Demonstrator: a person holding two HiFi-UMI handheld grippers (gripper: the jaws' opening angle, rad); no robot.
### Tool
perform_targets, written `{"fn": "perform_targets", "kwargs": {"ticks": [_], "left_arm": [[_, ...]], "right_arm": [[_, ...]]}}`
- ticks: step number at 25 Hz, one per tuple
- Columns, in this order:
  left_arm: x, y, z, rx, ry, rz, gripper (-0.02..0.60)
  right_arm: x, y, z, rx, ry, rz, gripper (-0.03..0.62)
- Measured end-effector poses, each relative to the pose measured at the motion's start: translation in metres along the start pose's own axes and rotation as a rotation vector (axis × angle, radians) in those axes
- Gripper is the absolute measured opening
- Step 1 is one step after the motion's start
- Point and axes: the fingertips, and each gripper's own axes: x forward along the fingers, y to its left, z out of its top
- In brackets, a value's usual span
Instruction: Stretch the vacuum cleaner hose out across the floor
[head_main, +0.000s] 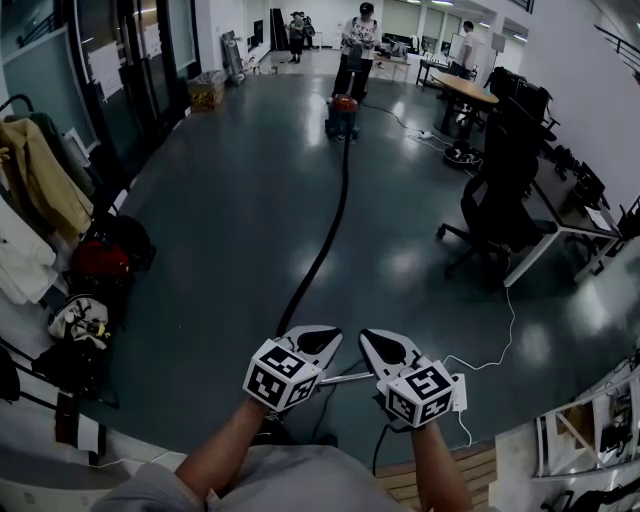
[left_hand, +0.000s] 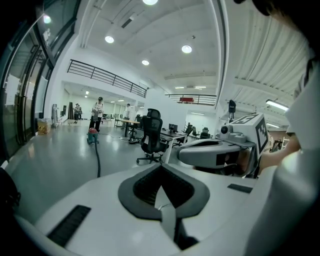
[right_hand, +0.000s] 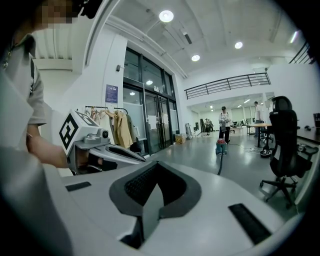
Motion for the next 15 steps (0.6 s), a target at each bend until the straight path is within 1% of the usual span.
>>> {"fn": "perform_targets", "kwargs": {"ticks": [15], "left_arm": [[0.009,0.0067,0.008,0.008,-0.003,-0.003,0.008]], "right_arm": [[0.0071,-0.0089,0.0086,-0.003,-0.018,0.008,0.006]]}}
